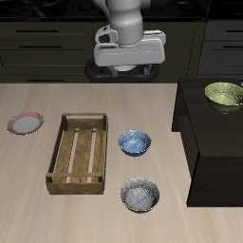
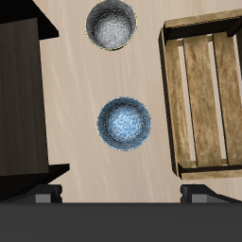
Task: Place the black bowl in the wooden tray
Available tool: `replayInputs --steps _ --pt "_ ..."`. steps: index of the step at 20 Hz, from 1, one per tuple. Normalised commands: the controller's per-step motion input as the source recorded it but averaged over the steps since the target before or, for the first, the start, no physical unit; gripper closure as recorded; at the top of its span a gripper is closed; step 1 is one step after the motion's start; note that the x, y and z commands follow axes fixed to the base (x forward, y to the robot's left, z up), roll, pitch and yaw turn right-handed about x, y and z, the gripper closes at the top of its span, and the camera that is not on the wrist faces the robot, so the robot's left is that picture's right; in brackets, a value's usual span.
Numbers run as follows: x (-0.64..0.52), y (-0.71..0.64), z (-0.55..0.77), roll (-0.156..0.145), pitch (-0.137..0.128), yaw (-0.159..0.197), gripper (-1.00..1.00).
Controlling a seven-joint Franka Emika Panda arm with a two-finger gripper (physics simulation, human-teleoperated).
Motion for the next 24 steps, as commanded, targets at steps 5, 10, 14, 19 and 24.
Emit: replayInputs --steps 5,10,14,19,24 --pt "0.24 0.17 0.10 0.025 -0.013 -0.001 -1.00" --pt "0.41 0.07 0.04 0.043 0.074 -0.037 -1.00" --pt "0.44 -0.09 0.07 -0.045 0.015 -0.007 -1.00" --pt "0.40 -0.07 0.03 -0.007 0.003 -0.010 -1.00" --pt "0.27 0.01 0.08 0.006 -0.044 -0.008 -1.00"
